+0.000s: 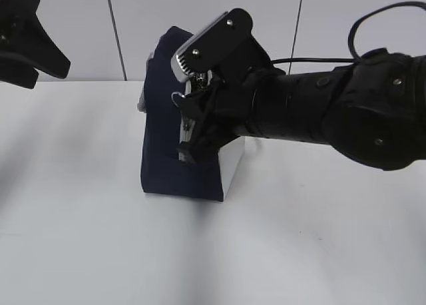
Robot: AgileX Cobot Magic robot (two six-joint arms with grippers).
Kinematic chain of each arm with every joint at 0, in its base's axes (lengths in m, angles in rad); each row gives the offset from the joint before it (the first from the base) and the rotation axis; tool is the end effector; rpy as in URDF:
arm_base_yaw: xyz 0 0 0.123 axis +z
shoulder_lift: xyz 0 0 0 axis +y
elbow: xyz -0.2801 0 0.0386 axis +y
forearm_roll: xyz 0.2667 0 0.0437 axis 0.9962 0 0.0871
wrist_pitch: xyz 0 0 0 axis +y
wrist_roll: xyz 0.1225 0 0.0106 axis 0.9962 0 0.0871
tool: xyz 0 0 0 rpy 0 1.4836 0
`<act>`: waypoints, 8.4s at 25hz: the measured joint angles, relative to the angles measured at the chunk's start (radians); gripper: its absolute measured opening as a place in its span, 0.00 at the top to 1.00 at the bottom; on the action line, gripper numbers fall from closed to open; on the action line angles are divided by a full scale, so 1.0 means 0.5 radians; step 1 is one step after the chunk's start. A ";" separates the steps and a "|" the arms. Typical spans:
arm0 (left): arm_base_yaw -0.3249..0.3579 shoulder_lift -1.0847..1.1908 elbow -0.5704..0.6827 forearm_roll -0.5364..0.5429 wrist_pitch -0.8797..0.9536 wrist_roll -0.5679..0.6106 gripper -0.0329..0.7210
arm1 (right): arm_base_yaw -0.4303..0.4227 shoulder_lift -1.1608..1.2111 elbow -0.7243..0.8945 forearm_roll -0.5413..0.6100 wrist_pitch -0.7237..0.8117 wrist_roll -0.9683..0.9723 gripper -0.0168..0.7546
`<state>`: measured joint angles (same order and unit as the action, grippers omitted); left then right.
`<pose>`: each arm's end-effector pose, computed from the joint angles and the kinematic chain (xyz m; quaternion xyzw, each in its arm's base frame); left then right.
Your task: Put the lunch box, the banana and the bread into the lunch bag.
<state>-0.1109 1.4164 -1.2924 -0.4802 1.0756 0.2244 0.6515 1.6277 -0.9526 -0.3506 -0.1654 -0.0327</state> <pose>0.3124 -0.0851 0.3180 0.0962 0.9431 -0.2165 0.2333 0.3150 0.2489 0.2163 -0.4281 0.7252 0.0968 0.5305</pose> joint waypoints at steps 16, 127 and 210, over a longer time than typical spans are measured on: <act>0.000 0.000 0.000 -0.096 -0.059 0.048 0.39 | -0.119 -0.038 -0.225 -0.511 0.069 0.772 1.00; -0.135 0.651 0.000 -1.123 -0.024 1.605 0.95 | -0.645 0.045 -0.525 -2.537 -0.776 2.694 1.00; -0.135 0.589 -0.006 -0.584 0.190 1.642 0.95 | -0.858 1.508 -2.421 -2.965 -1.307 3.775 1.00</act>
<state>-0.1784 1.7107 -1.2955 -0.7721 1.1705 1.0455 0.2225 2.3817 -2.1630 -1.8333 -0.8190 1.8550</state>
